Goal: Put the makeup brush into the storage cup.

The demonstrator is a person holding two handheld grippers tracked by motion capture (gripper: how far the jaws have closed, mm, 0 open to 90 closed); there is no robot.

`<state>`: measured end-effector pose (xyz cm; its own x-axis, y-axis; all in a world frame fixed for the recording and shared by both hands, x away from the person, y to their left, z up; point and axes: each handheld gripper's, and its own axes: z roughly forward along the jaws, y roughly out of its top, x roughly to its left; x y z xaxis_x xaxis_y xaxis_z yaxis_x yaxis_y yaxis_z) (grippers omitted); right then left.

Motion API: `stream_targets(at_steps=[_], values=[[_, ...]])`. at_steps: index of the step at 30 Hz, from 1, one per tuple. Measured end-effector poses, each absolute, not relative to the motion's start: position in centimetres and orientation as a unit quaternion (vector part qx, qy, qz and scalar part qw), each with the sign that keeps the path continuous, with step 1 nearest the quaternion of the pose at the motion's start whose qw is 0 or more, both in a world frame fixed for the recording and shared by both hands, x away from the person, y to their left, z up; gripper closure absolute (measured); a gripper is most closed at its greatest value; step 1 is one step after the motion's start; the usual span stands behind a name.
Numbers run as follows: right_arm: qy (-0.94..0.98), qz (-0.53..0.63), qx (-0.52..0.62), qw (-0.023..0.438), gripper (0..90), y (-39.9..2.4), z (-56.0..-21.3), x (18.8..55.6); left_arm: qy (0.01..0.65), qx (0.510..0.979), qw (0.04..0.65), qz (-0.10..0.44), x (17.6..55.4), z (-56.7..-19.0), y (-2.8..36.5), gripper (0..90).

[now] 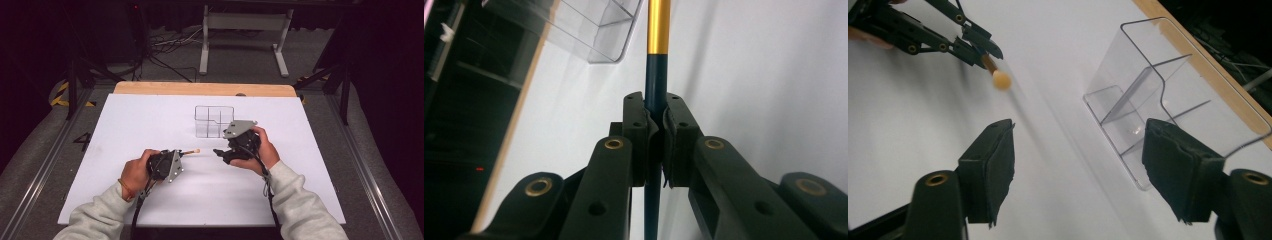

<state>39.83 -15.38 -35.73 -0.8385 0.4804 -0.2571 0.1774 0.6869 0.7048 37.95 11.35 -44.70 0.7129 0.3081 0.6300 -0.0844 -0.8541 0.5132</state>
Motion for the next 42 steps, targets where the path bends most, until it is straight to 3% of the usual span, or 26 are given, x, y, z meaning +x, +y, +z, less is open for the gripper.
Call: stream_targets(at_steps=[11,20,30,42], values=[[0.855,0.39,0.21,0.269,13.2,-19.7,-38.3,36.9,0.152,0.863,0.395,0.275,39.2,-42.9,13.7,82.7],[0.826,0.423,0.227,0.296,6.6,-21.8,-40.0,35.2,0.2,0.829,0.481,0.205,40.0,-42.2,15.3,82.7],[0.8,0.447,0.248,0.313,7.0,-25.2,-41.2,33.2,0.223,0.804,0.518,0.188,40.4,-41.6,16.0,82.7],[0.752,0.471,0.286,0.363,6.1,-29.7,-42.2,30.4,0.206,0.788,0.543,0.206,40.6,-39.7,16.4,82.6]])
